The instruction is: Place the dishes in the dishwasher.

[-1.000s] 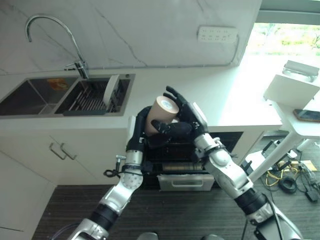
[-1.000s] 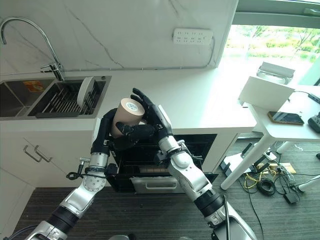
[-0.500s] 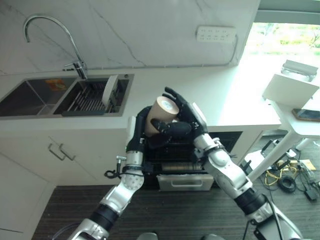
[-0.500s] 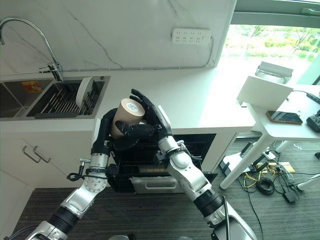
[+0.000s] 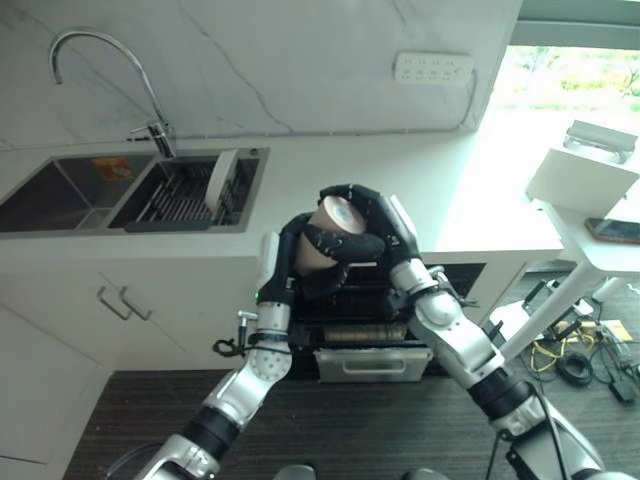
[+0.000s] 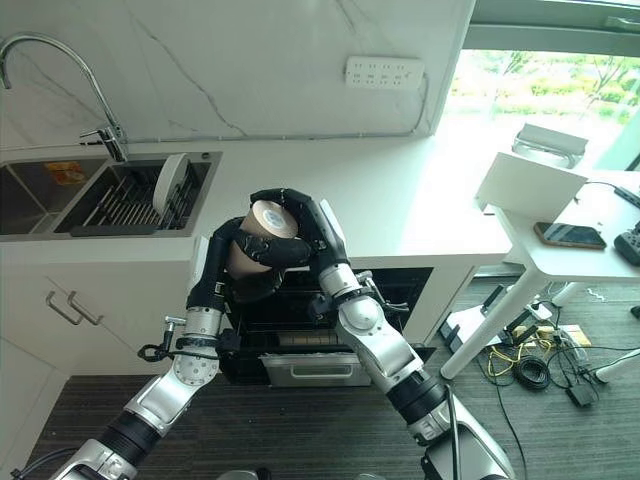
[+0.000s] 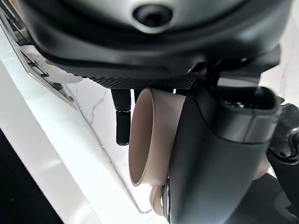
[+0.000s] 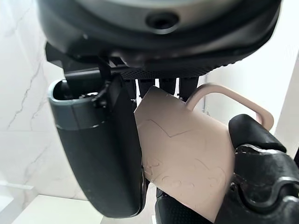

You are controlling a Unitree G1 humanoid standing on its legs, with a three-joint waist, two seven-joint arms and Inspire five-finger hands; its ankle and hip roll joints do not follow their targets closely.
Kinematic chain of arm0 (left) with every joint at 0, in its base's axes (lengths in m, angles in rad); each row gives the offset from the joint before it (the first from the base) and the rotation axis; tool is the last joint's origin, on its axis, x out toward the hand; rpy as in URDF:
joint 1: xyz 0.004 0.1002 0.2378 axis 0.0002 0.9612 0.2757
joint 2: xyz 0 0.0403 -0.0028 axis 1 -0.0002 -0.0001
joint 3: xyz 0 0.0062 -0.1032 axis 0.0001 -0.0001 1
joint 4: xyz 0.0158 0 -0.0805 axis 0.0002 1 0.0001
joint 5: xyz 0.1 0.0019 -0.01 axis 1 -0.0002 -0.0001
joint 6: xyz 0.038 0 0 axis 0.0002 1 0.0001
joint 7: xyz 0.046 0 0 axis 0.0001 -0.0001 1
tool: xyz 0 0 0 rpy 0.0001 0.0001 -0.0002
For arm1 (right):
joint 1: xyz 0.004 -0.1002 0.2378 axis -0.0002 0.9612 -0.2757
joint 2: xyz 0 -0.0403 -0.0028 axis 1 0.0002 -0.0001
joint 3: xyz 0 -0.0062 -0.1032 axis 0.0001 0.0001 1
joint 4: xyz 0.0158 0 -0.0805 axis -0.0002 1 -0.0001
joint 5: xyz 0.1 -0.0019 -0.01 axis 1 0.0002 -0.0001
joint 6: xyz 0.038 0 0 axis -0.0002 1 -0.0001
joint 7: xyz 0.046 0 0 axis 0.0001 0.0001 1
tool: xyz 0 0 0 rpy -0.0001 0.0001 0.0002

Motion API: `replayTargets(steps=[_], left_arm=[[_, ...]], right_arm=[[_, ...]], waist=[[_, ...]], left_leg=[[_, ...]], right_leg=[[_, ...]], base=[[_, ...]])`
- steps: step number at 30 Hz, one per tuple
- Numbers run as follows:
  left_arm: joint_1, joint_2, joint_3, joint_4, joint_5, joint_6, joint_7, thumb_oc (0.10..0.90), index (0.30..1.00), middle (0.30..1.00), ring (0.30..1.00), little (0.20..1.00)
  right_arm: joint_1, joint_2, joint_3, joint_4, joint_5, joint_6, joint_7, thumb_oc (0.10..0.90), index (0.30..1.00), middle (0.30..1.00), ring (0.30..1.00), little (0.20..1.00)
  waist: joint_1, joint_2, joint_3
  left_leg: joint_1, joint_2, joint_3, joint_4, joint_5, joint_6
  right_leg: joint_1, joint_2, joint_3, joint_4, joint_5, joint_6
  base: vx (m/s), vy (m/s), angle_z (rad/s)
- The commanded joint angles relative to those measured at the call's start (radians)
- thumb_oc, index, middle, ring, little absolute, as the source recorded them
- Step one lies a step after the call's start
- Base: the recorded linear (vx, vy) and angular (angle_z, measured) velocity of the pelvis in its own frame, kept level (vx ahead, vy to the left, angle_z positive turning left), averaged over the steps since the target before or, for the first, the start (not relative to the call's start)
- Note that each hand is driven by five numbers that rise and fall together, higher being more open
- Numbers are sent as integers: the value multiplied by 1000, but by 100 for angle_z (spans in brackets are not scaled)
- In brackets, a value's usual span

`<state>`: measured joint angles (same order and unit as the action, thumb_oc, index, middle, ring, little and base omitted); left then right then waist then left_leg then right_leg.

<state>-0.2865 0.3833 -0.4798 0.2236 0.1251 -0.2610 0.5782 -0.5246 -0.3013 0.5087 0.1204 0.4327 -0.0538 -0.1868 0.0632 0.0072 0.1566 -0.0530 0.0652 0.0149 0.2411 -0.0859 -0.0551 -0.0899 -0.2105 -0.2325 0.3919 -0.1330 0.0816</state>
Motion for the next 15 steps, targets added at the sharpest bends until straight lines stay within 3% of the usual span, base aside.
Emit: replayTargets(steps=[1, 15], left_arm=[[-321, -58, -139, -187, 77, -211, -62, 400, 300, 300, 300, 300], [-308, -72, -143, -189, 32, -240, -114, 400, 300, 300, 300, 300]], right_arm=[[-182, 95, 119, -10, -18, -35, 87, 400, 300, 300, 300, 300], [-183, 102, 122, -23, 1, -54, 95, 400, 300, 300, 300, 300]], waist=[[12, -34, -12], [18, -36, -10]], left_leg=[[37, -22, 73, 59, -149, 50], [40, -24, 72, 59, -149, 52]], right_leg=[[69, 14, 62, -92, -36, 31], [72, 13, 61, -92, -36, 29]], base=[[0, 0, 0], [1, 0, 0]])
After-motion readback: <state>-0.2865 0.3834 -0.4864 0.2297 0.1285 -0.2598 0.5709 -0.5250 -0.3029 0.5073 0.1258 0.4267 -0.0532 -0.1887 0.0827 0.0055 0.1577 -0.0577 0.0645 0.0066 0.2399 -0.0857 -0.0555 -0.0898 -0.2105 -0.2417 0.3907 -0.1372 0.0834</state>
